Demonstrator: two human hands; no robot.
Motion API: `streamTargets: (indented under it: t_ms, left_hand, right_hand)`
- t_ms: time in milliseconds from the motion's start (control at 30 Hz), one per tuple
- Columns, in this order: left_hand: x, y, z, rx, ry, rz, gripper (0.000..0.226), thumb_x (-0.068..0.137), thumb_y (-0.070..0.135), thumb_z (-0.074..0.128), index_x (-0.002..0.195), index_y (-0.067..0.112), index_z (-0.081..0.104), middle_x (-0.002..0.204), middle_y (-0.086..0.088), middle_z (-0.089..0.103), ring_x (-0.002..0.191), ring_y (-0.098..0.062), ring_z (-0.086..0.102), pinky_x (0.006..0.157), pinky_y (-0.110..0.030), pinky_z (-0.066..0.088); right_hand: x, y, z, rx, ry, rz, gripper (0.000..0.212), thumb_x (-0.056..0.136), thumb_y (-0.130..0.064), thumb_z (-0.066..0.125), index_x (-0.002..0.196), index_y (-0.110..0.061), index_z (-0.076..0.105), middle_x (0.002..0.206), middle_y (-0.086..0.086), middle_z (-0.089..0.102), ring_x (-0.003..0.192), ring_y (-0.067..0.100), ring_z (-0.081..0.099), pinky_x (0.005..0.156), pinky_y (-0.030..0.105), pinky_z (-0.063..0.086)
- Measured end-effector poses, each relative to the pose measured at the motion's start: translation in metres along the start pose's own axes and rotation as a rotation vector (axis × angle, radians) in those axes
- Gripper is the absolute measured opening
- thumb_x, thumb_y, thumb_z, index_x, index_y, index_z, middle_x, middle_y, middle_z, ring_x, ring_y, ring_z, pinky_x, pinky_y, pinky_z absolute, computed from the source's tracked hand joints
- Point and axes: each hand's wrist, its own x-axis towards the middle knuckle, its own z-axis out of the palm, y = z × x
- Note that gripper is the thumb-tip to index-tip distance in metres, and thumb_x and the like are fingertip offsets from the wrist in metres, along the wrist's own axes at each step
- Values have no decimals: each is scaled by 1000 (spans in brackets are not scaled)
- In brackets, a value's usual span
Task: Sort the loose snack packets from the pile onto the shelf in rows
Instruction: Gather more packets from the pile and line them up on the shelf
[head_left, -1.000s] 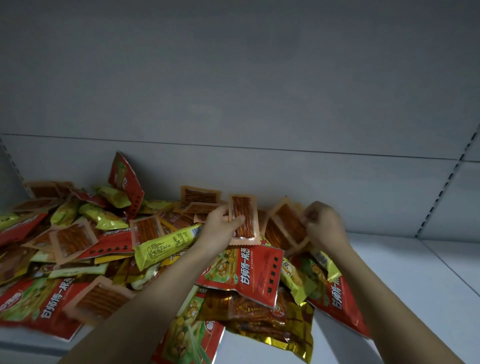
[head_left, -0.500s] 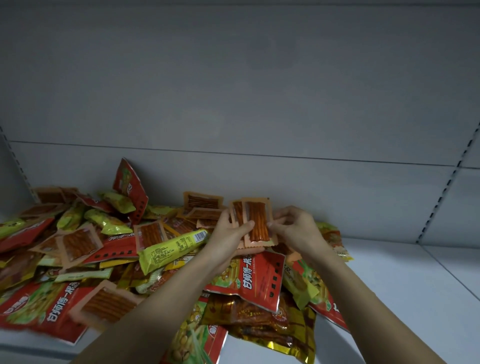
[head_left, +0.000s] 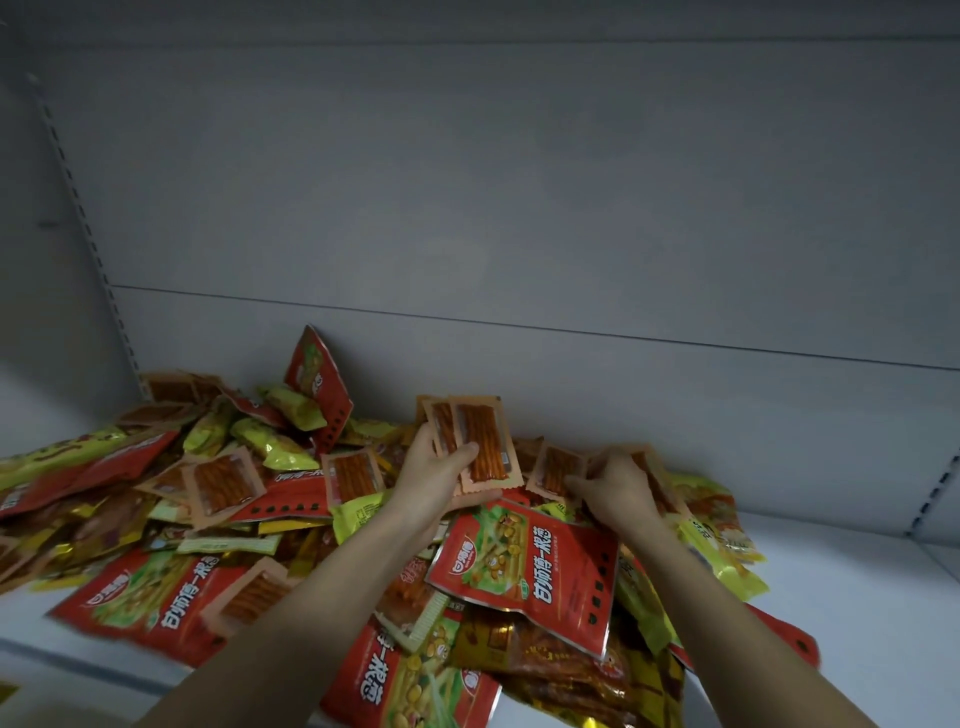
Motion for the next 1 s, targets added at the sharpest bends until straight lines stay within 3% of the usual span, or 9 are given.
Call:
streamTargets:
  t_ms: [200, 300, 367, 467, 633, 733, 800, 900, 1000]
  left_hand:
    - [0, -4, -1, 61, -14, -21, 31, 102, 14, 56, 131, 23, 49, 123, -7, 66, 99, -24, 73, 67, -39, 62]
    - [5, -5, 2, 38, -1, -16, 34, 103, 14, 54, 134, 23, 45, 127, -7, 64, 104, -25, 71, 71, -39, 62]
    - [6, -6, 5, 1, -16, -12, 37, 103, 12, 53, 137, 24, 42, 130, -6, 62, 105, -24, 70, 74, -41, 63]
    - [6, -9, 18, -56, -81, -23, 36, 104, 10, 52, 134, 27, 43, 133, -3, 60, 109, -25, 69, 80, -49, 62]
    - [2, -17, 41, -101, -184, -60, 32, 104, 16, 53, 133, 25, 45, 126, -5, 66, 101, -27, 73, 80, -51, 61]
    - [4, -21, 42, -86, -181, -21, 43, 97, 6, 62, 134, 19, 45, 128, -8, 65, 105, -28, 72, 78, -48, 62]
    - [7, -21, 39, -76, -145, 6, 47, 95, 1, 63, 136, 18, 45, 129, -8, 65, 108, -27, 70, 77, -44, 62]
    - [12, -20, 34, -108, -100, 11, 48, 95, -1, 63, 135, 19, 46, 129, -7, 65, 109, -26, 70, 77, -43, 62]
    - [14, -19, 29, -133, -85, 10, 49, 95, -2, 62, 136, 19, 46, 129, -7, 64, 111, -27, 68, 77, -43, 62]
  right_hand:
    - [-2, -6, -8, 86, 62, -108, 27, 82, -14, 77, 101, -13, 58, 94, 2, 67, 91, 24, 66, 76, 35, 54]
    - [-6, -10, -22, 373, 67, -121, 23, 85, -5, 74, 101, -11, 59, 95, 5, 66, 87, 24, 68, 74, 38, 58]
    - [-14, -16, -31, 619, 26, -82, 24, 87, 0, 71, 106, -7, 58, 100, 12, 66, 87, 26, 69, 68, 32, 58]
    - [-24, -21, -36, 716, -14, -74, 25, 88, -3, 71, 110, -7, 59, 102, 11, 67, 89, 26, 70, 69, 28, 57]
    - [-30, -23, -31, 556, -23, -123, 25, 85, -10, 76, 106, -9, 62, 92, 4, 69, 79, 16, 70, 67, 27, 60]
    - [-31, -19, -31, 443, -38, -167, 20, 86, -20, 76, 100, -14, 64, 85, 5, 70, 74, 16, 68, 63, 29, 56]
    - [-26, -11, -32, 324, 22, -157, 16, 88, -29, 73, 96, -18, 65, 87, 2, 71, 76, 19, 67, 64, 35, 54]
    - [-16, 6, -35, 48, 135, -141, 20, 87, -29, 73, 97, -14, 64, 92, 2, 69, 86, 22, 65, 67, 31, 47]
    - [-17, 19, -30, -222, 88, -124, 33, 82, -31, 77, 102, -12, 58, 100, 6, 65, 93, 30, 63, 66, 32, 42]
